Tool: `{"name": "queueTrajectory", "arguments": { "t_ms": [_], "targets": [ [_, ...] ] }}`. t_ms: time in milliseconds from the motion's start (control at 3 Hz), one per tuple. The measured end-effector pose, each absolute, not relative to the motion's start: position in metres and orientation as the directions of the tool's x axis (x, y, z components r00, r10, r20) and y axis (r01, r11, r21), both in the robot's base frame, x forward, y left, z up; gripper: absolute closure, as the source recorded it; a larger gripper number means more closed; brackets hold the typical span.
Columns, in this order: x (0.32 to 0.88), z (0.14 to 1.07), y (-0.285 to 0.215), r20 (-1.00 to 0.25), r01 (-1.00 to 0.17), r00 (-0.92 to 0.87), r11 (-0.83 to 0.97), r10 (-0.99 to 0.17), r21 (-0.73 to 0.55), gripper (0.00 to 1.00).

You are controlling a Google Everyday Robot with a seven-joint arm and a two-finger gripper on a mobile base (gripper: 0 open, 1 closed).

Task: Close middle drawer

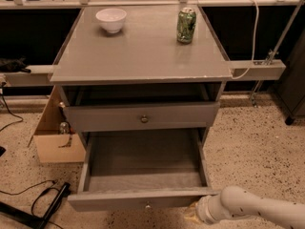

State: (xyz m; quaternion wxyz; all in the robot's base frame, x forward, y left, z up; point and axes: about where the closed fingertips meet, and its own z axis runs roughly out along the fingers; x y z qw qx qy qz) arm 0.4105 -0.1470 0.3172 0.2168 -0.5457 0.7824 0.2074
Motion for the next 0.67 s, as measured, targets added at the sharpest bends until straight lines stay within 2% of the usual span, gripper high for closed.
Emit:
{"name": "queueTrajectory", "arguments": {
  "t_ms": [667],
  "targets": [
    [0.426, 0.316, -0.148, -0.577, -0.945, -0.295, 0.320, -0.762, 0.060, 1.00]
  ]
}}
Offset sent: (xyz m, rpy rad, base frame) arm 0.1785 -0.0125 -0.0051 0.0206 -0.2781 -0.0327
